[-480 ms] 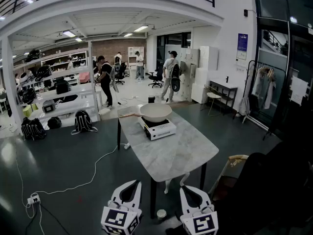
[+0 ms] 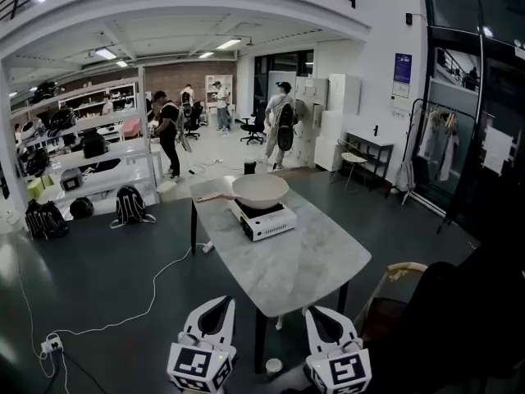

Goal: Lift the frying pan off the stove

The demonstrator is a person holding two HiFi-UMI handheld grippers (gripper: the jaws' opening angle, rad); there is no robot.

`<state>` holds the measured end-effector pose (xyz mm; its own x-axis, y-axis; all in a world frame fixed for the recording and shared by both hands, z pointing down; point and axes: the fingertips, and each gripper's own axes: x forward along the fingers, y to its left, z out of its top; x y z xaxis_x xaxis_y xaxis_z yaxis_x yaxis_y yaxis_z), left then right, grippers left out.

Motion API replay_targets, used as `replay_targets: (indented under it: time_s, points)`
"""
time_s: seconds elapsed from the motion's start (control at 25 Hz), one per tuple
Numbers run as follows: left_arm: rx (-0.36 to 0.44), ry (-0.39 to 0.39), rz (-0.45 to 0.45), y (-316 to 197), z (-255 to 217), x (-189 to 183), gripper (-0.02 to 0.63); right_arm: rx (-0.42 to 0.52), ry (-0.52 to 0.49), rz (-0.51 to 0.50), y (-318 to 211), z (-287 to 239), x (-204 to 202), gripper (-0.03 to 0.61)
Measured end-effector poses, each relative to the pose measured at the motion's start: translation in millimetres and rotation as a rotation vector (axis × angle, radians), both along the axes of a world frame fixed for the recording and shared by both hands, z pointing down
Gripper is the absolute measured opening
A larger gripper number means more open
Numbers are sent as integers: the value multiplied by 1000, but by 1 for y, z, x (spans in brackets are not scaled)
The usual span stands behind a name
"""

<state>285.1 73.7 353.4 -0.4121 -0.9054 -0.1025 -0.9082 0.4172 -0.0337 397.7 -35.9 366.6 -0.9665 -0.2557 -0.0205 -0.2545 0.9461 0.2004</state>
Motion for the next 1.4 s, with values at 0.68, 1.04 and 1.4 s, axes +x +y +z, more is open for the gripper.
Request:
replay_targets:
  time_s: [0.68, 1.04, 1.4]
  points:
    - [16, 64, 61, -19, -12, -186, 12, 17, 22, 26, -13, -4, -191, 26]
    - [-42, 128, 64, -11, 1, -272, 12, 153, 68, -39, -13, -13, -277, 26]
    - [-18, 146, 21, -16, 9, -324, 12, -4, 11, -13, -35, -15, -314, 26]
